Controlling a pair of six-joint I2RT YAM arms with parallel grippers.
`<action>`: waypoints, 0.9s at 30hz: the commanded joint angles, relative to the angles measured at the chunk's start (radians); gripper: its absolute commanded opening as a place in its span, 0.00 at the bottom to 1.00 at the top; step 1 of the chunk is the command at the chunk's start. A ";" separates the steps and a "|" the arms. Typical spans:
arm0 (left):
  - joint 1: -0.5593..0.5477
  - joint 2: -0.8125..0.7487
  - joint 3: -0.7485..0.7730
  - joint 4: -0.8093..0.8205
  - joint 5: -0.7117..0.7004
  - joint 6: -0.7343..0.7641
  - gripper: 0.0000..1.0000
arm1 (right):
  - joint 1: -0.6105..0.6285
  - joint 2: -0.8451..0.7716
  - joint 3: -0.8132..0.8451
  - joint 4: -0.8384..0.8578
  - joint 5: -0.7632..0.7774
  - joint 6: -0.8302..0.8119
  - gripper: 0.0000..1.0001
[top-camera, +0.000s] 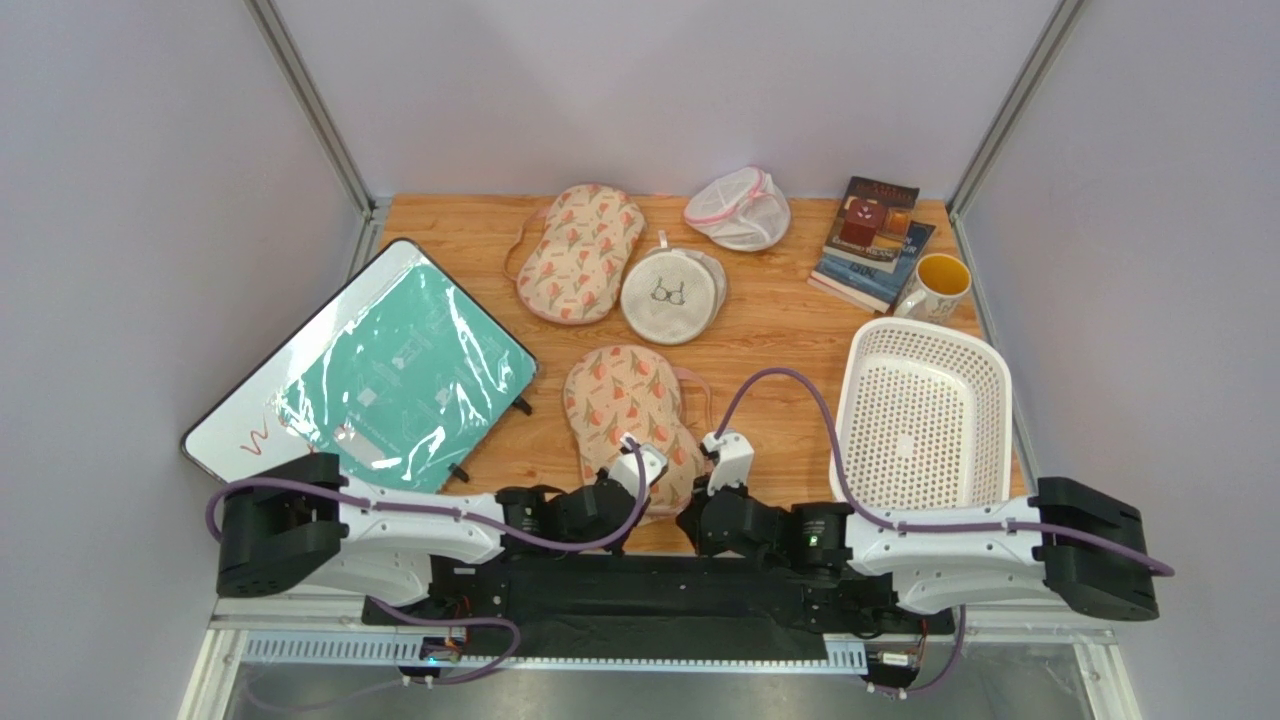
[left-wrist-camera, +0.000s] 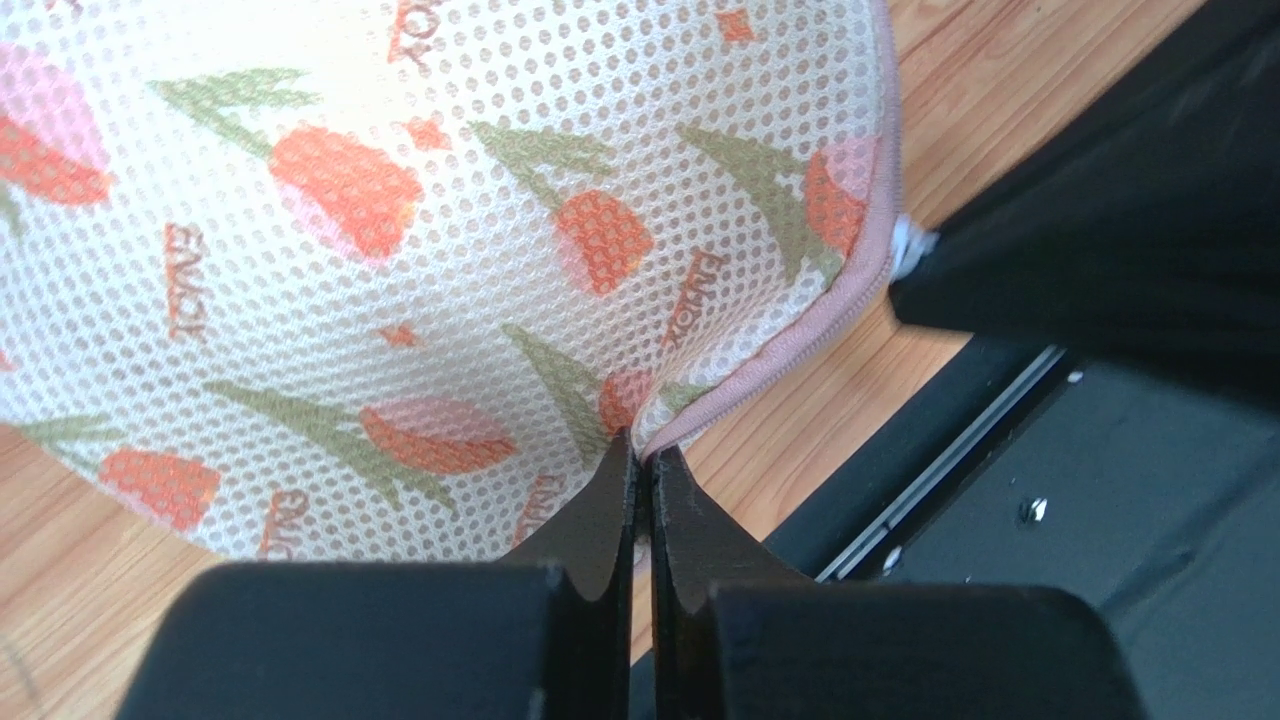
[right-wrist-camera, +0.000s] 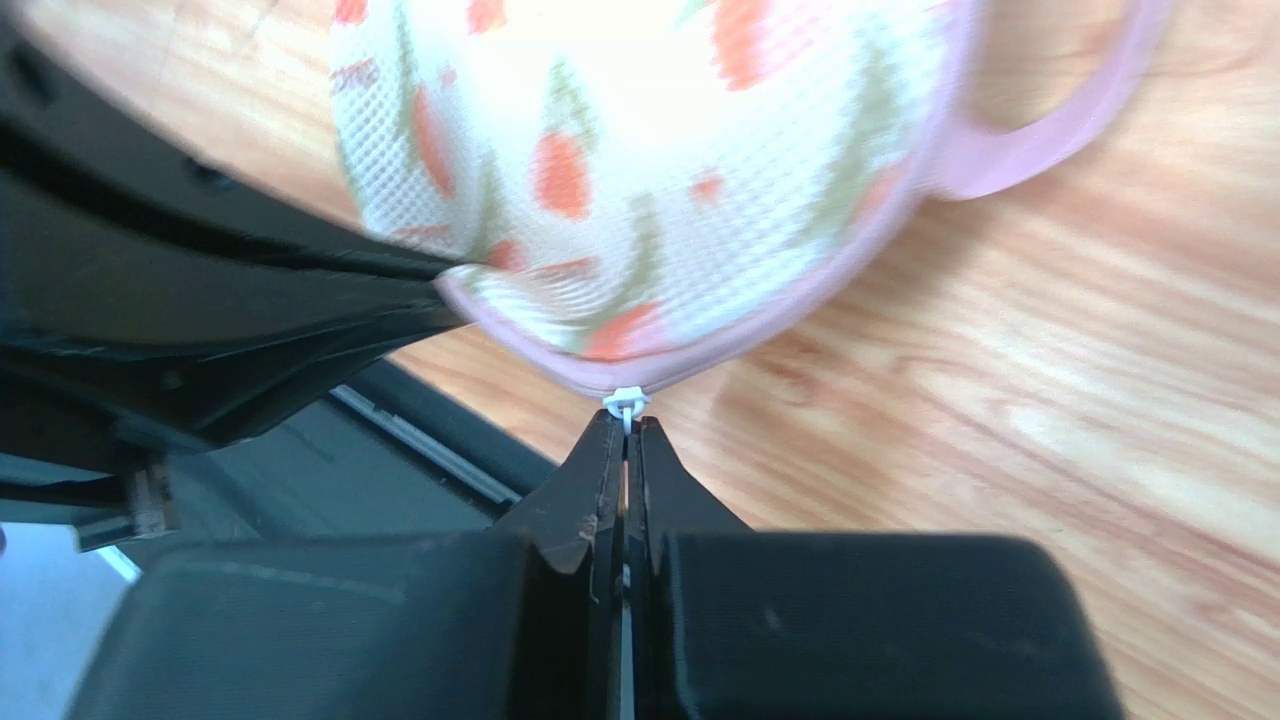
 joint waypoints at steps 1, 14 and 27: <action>0.005 -0.072 -0.034 -0.106 -0.046 0.005 0.00 | -0.061 -0.086 -0.035 -0.050 0.033 -0.012 0.00; -0.004 -0.219 -0.001 -0.151 0.018 0.048 0.58 | -0.124 -0.143 -0.051 -0.061 -0.046 -0.035 0.00; -0.036 -0.158 0.075 -0.036 0.057 0.054 0.81 | -0.029 -0.038 -0.006 0.049 -0.081 0.000 0.00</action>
